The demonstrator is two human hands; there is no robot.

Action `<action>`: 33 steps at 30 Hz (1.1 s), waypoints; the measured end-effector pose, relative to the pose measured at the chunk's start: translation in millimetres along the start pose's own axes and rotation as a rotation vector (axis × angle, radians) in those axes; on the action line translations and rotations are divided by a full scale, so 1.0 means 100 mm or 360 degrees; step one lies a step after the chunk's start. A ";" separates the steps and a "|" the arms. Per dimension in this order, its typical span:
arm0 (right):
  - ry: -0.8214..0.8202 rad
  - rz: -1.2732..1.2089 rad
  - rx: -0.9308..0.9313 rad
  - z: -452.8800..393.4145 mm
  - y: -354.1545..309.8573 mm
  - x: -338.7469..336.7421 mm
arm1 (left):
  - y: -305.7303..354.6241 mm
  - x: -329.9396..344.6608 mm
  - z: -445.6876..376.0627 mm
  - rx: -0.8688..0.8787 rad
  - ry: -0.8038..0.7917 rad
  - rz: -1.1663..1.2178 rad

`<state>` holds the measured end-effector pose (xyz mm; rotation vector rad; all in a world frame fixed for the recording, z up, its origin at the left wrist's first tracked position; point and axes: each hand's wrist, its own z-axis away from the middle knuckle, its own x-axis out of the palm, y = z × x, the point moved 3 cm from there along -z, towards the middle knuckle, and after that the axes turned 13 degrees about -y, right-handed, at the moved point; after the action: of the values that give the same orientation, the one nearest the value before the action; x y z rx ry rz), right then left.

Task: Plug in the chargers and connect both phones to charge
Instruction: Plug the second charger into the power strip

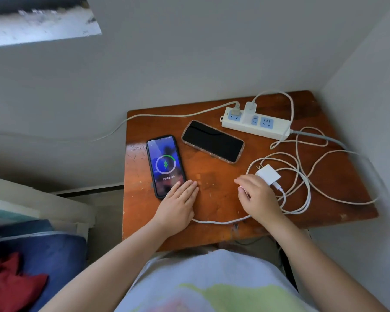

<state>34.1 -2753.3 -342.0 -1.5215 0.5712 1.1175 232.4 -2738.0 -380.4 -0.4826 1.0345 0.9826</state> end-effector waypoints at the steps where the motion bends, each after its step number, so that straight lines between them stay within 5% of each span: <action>1: 0.0096 0.0044 0.0017 0.05 0.02 -0.05 | -0.02 -0.02 0.05 0.0043 -0.0006 -0.0015; 9: 0.0024 0.0272 0.0857 0.12 0.38 -0.25 | -0.16 -0.03 0.18 0.0169 -0.0058 -0.0071; 14: 0.0013 -0.0063 0.0978 -0.02 0.42 -0.27 | 0.03 -0.09 0.02 0.0203 0.0045 -0.0027; 17: 0.0041 -0.0326 0.0869 -0.02 0.58 -0.50 | 0.19 -0.15 -0.18 0.0100 0.0149 0.0128; 22: 0.0112 -0.0175 0.0613 -0.03 1.09 -1.19 | 0.33 -0.25 -0.52 -0.0299 0.0400 0.0427; 26: -0.0132 0.0052 0.0335 -0.36 1.39 -1.42 | 0.29 -0.25 -0.72 -0.0616 0.0406 0.0531; 33: -0.0446 0.0546 -0.0098 -1.08 1.37 -1.57 | 0.23 -0.31 -0.79 -0.0722 0.0465 0.0618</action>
<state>-111.9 -2924.9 -277.1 -1.3160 0.6219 1.5949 168.9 -2798.0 -387.3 -0.8364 1.1931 1.5410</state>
